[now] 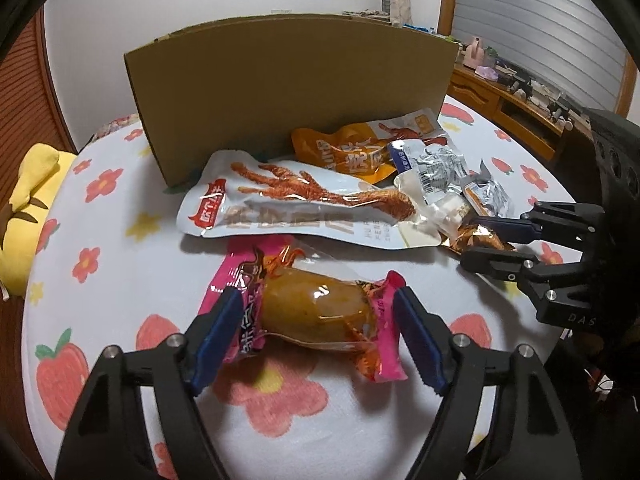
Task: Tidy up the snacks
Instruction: 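Close the left tool on the pink snack while the right tool grips the gold foil packet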
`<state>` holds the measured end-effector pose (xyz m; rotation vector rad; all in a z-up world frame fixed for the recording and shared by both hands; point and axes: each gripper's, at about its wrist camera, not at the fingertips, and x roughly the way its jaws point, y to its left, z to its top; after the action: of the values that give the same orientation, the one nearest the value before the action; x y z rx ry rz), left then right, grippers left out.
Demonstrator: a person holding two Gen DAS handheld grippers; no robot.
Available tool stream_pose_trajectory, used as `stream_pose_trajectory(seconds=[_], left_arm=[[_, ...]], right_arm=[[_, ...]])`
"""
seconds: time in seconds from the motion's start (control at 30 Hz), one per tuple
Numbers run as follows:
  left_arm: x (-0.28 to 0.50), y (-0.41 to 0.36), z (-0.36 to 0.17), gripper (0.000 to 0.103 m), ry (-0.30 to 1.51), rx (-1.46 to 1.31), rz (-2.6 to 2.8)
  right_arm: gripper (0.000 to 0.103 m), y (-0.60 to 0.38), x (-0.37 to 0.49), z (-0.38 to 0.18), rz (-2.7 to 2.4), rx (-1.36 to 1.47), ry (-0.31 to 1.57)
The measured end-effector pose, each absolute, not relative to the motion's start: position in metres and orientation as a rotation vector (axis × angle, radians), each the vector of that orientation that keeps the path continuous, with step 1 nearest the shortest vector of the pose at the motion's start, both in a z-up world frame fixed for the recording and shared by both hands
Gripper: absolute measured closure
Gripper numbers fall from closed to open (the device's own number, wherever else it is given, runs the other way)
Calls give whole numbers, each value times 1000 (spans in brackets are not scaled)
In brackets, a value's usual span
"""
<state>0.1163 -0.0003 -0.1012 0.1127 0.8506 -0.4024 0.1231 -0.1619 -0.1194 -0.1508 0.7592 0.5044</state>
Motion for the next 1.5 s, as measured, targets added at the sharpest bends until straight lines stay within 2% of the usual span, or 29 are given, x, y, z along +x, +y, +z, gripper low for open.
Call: stream_pose_trajectory(seconds=[0.17, 0.4, 0.53, 0.87, 1.0, 1.1, 1.33, 1.5], left_arm=[[113, 2, -103, 27, 840, 103, -411], [99, 8, -98, 42, 800, 66, -405], [94, 11, -97, 44, 786, 64, -388], [91, 9, -98, 41, 759, 85, -375], [99, 6, -103, 30, 789, 88, -386], [99, 3, -107, 27, 788, 105, -393], [94, 5, -108, 40, 781, 98, -401], [87, 4, -105, 42, 766, 97, -389]], right_arm=[[76, -157, 123, -121, 489, -186, 754], [81, -146, 123, -120, 495, -254, 777], [82, -144, 121, -120, 510, -255, 781], [82, -138, 115, -119, 524, -261, 777], [82, -138, 114, -119, 524, -263, 775], [82, -138, 114, -119, 524, -263, 775], [82, -140, 109, -119, 524, -255, 773], [82, -140, 108, -118, 526, -254, 771]])
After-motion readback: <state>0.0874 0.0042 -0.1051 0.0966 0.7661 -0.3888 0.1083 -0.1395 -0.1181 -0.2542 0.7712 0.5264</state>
